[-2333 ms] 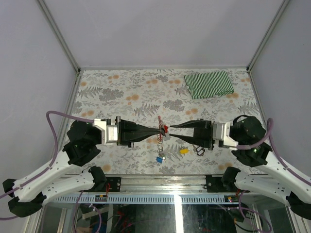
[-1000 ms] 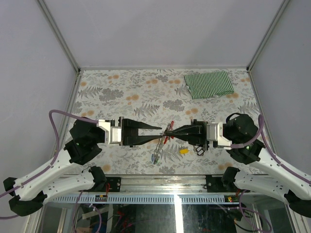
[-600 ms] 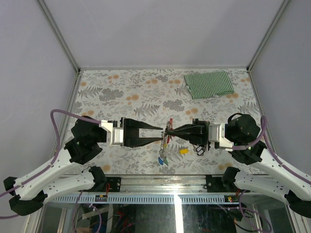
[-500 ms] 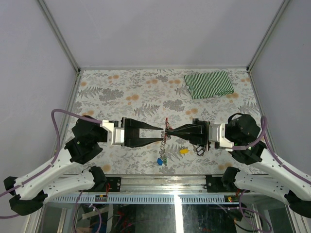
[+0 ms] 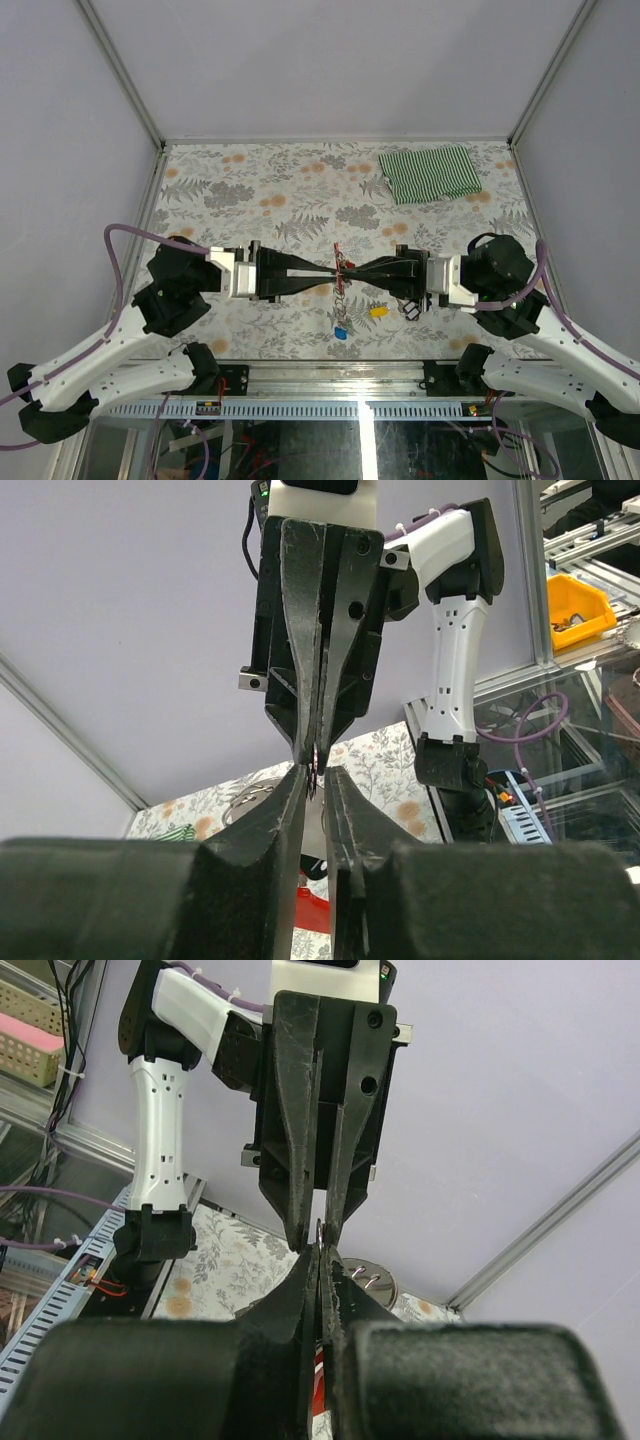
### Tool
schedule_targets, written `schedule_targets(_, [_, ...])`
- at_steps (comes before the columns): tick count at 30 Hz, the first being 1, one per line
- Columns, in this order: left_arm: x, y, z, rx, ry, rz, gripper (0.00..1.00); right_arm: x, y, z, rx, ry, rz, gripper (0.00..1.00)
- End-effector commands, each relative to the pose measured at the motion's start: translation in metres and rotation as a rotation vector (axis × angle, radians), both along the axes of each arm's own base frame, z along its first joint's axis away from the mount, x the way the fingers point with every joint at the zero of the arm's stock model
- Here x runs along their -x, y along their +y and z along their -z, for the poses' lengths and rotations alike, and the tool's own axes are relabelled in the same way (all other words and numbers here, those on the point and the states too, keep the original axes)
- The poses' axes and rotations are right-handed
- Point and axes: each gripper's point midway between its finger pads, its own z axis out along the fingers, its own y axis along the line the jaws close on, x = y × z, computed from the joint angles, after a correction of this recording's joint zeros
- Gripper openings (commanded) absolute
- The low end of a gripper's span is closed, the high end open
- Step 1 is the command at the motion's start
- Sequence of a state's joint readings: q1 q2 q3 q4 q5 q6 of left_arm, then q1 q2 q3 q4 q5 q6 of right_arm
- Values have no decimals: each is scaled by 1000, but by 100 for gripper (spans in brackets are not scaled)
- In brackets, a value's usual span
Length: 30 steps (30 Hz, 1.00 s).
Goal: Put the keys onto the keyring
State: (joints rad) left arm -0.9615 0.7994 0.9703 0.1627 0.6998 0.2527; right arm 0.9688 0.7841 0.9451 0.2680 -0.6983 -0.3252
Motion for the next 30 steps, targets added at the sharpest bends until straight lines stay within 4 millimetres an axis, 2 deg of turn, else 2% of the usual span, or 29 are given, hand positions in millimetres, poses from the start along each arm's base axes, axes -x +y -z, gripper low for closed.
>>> schedule_targets(1, [3, 3, -19, 43, -43, -3, 10, 9, -11, -37, -90, -77, -1, 0])
schedule_targets(2, [2, 3, -19, 40, -42, -5, 2, 9, -11, -37, -88, -77, -3, 0])
schedule_targets(3, [2, 3, -18, 35, -42, -2, 0, 10, -11, -37, -86, -76, -7, 0])
schedule_targets(12, [-10, -2, -6, -44, -47, -50, 0, 12, -13, -39, -83, -79, -11, 3])
schedule_targets(13, [-12, -2, -2, -57, -57, -59, 0, 11, -14, -38, -81, -81, -4, 6])
schedule_targets(15, [-14, 0, 0, -68, -93, -76, 0, 9, -17, -38, -83, -90, 22, 25])
schedule_targets(16, [-14, 1, 2, -69, -112, -84, 0, 8, -19, -37, -82, -94, 36, 32])
schedule_targets(20, [-24, 7, 5, -53, -180, -157, 0, 2, -30, -34, -65, -102, 107, 43])
schedule_targets(25, [-34, 10, 8, -31, -253, -227, 0, -22, -47, -20, -29, -12, 282, 47])
schedule_targets(30, [-48, 10, 18, -34, -265, -294, 0, -69, -66, 25, 52, 287, 562, 55])
